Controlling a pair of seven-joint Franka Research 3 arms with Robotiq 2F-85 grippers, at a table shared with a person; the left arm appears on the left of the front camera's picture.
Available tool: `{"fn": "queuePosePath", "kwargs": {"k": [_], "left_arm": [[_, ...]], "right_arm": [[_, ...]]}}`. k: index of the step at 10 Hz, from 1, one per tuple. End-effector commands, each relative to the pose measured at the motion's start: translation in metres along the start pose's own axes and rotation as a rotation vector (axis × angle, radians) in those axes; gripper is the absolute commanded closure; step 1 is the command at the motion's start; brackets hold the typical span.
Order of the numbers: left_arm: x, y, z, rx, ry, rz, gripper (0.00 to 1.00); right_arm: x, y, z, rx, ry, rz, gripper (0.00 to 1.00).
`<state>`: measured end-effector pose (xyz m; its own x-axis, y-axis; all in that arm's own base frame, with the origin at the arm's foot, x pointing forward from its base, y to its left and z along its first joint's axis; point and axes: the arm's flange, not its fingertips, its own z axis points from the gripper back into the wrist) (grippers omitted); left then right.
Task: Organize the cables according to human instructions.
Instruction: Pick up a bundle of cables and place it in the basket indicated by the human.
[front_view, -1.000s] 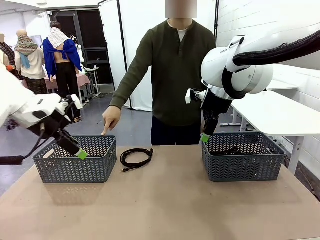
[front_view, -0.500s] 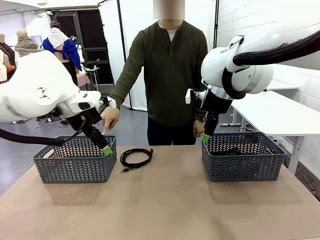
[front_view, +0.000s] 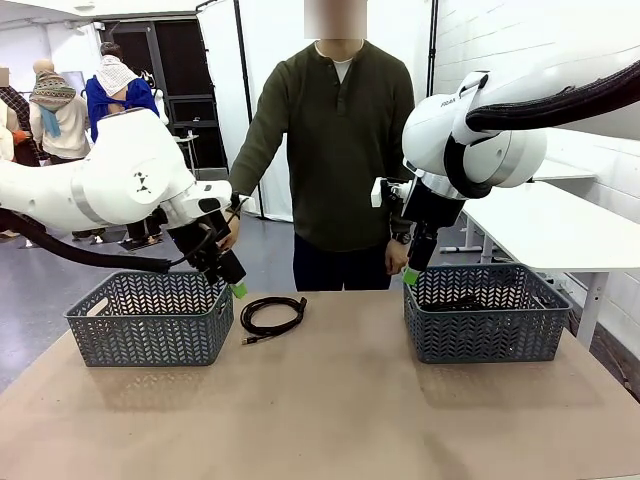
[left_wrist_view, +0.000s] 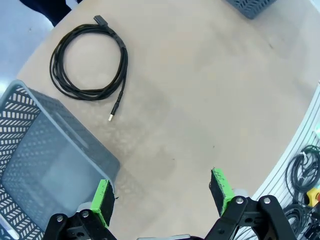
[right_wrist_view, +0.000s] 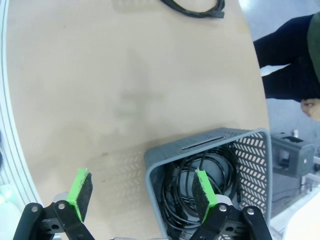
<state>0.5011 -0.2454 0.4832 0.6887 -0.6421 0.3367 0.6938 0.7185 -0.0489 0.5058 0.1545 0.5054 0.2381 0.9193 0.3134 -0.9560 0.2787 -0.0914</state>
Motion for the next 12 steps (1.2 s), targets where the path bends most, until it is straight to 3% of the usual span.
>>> {"fn": "queuePosePath", "kwargs": {"k": [1, 10, 12], "left_arm": [[0.008, -0.002, 0.007, 0.0, 0.033, 0.012, 0.0], [0.0, 0.0, 0.0, 0.0, 0.0, 0.0, 0.0], [0.019, -0.001, -0.006, 0.006, 0.023, -0.006, 0.0]], "right_arm": [[0.001, -0.001, 0.0, -0.004, 0.001, -0.006, 0.0], [0.001, -0.001, 0.0, -0.004, 0.001, -0.006, 0.0], [0.001, -0.001, 0.0, -0.004, 0.001, -0.006, 0.0]]}}
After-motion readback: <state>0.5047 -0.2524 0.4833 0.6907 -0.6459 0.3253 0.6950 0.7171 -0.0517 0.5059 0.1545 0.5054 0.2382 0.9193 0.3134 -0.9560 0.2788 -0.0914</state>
